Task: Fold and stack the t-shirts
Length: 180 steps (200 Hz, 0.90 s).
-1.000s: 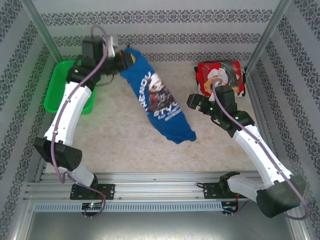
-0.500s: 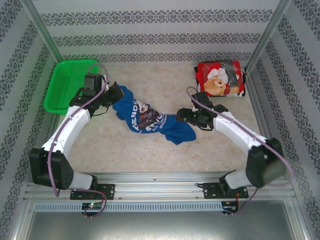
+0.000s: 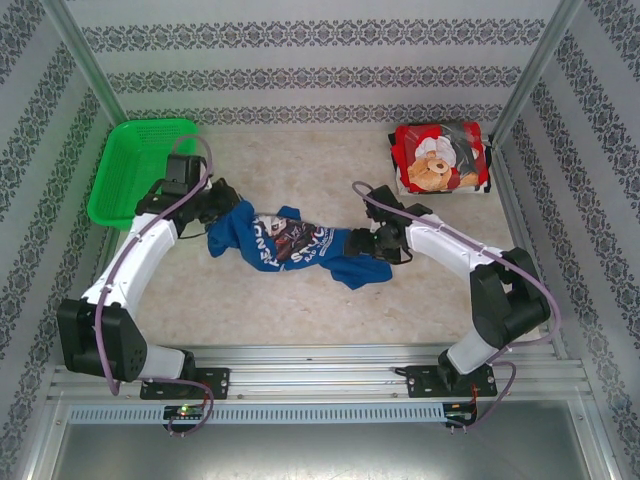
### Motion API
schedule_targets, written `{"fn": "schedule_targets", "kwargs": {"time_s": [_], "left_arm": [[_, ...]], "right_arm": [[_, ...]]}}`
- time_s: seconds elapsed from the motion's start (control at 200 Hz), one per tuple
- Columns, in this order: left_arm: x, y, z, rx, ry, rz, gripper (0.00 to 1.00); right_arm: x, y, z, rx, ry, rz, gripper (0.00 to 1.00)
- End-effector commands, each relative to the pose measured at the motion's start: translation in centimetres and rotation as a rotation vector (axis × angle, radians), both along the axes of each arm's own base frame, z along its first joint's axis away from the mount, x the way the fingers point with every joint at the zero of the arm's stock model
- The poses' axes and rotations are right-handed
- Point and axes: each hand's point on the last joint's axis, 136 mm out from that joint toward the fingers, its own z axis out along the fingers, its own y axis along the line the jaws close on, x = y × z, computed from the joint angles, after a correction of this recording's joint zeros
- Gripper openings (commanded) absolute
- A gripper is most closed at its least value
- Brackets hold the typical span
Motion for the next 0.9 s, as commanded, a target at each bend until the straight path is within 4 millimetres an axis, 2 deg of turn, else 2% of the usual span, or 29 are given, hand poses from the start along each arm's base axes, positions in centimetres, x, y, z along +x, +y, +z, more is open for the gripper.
{"fn": "schedule_targets", "kwargs": {"time_s": [0.0,0.08,0.18,0.245,0.32,0.345,0.42,0.48,0.505,0.55,0.595,0.654,0.774,0.789,0.824,0.844,0.894], "left_arm": [[-0.7,-0.3,-0.6,-0.025,0.068,-0.009,0.09],[-0.2,-0.2,-1.4,-0.012,0.086,0.004,0.09],[1.6,-0.3,-1.1,-0.008,0.064,0.0,0.1],[2.9,-0.9,-1.2,-0.024,0.075,-0.02,0.1],[4.5,-1.3,-1.6,-0.023,0.081,-0.028,0.1],[5.0,-1.4,-1.8,-0.023,0.08,-0.03,0.11],[6.6,-2.0,-2.5,-0.038,0.093,-0.045,0.13],[7.5,-2.6,-3.4,-0.049,0.128,-0.069,0.17],[7.9,-2.8,-3.5,-0.047,0.127,-0.076,0.19],[8.7,-3.1,-4.1,-0.047,0.122,-0.085,0.24],[9.6,-3.2,-4.2,-0.046,0.093,-0.088,0.38],[10.5,-3.1,-4.0,-0.037,0.062,-0.076,0.48],[11.6,-3.2,-1.7,-0.047,-0.01,-0.075,0.7],[11.6,-3.2,-1.3,-0.049,-0.019,-0.078,0.83],[11.4,-3.4,-0.4,-0.055,-0.034,-0.086,0.88],[11.2,-3.4,0.2,-0.055,-0.042,-0.09,0.98],[10.2,-3.4,1.4,-0.046,-0.056,-0.103,1.0]], "right_arm": [[-1.4,-1.9,-1.9,-0.096,0.081,-0.042,0.81],[-1.1,-1.9,-3.0,-0.116,0.101,-0.057,0.78],[-0.5,-2.0,-4.6,-0.145,0.123,-0.069,0.7],[-0.4,-2.2,-5.5,-0.17,0.144,-0.075,0.57],[0.2,-2.5,-6.0,-0.19,0.139,-0.091,0.33],[0.5,-2.8,-6.0,-0.199,0.134,-0.097,0.28],[1.7,-3.4,-5.1,-0.2,0.104,-0.12,0.09],[2.8,-4.1,-4.0,-0.194,0.068,-0.132,0.0],[3.2,-4.4,-3.7,-0.193,0.055,-0.135,0.0],[3.9,-4.9,-3.2,-0.187,0.046,-0.139,0.0],[4.6,-5.5,-2.9,-0.18,0.043,-0.146,0.0],[5.5,-6.0,-2.6,-0.154,0.042,-0.153,0.0],[7.6,-6.9,-2.0,-0.119,0.041,-0.174,0.0],[7.9,-7.0,-1.9,-0.108,0.039,-0.179,0.0],[8.5,-7.1,-1.8,-0.076,0.041,-0.19,0.0],[8.8,-7.1,-1.7,-0.056,0.045,-0.2,0.0],[9.7,-7.3,-1.6,-0.009,0.053,-0.228,0.02]]}}
